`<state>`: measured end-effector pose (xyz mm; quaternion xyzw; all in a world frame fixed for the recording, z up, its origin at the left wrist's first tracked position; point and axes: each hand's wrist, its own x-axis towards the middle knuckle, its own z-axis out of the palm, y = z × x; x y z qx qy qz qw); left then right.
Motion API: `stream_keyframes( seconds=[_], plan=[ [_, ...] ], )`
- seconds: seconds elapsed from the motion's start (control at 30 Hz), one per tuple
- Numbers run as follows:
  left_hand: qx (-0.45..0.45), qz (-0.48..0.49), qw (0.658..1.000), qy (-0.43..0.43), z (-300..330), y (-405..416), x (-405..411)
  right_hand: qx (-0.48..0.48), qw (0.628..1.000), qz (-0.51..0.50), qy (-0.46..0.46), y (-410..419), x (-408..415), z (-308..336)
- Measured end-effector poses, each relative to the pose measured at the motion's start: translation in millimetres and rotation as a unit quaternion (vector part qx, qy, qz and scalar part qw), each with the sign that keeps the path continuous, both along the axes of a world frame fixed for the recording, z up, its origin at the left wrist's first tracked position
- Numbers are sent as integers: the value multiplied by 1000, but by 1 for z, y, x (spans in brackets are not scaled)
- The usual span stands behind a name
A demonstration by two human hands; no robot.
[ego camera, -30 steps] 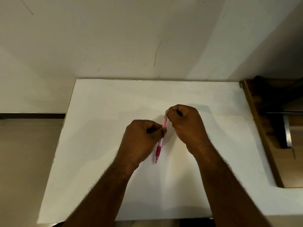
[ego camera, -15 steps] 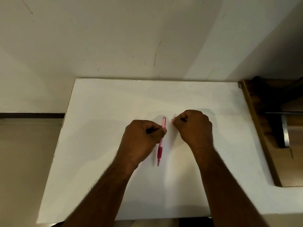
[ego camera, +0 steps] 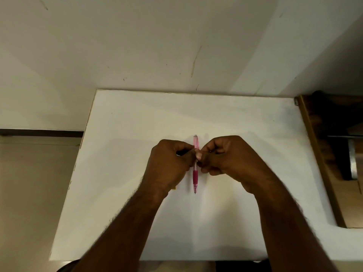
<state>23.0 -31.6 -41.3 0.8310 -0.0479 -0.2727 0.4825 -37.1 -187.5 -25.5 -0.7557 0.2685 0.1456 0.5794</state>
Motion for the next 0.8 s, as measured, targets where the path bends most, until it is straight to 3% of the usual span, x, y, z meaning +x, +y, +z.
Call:
stream_keyframes(
  seconds=[0.27,0.43,0.53,0.8],
  plan=[
    [8,0,1000,-7,0,-1,-1,-17,999,-14,36,5,3,-5],
    [118,2,982,-149,1,5,5,-99,993,-13,59,9,6,-14],
    [167,-1,967,-191,-1,14,12,-140,988,-16,65,12,7,-18],
    [295,-48,944,-136,-10,24,15,-122,990,-20,71,5,8,-21]
  ],
)
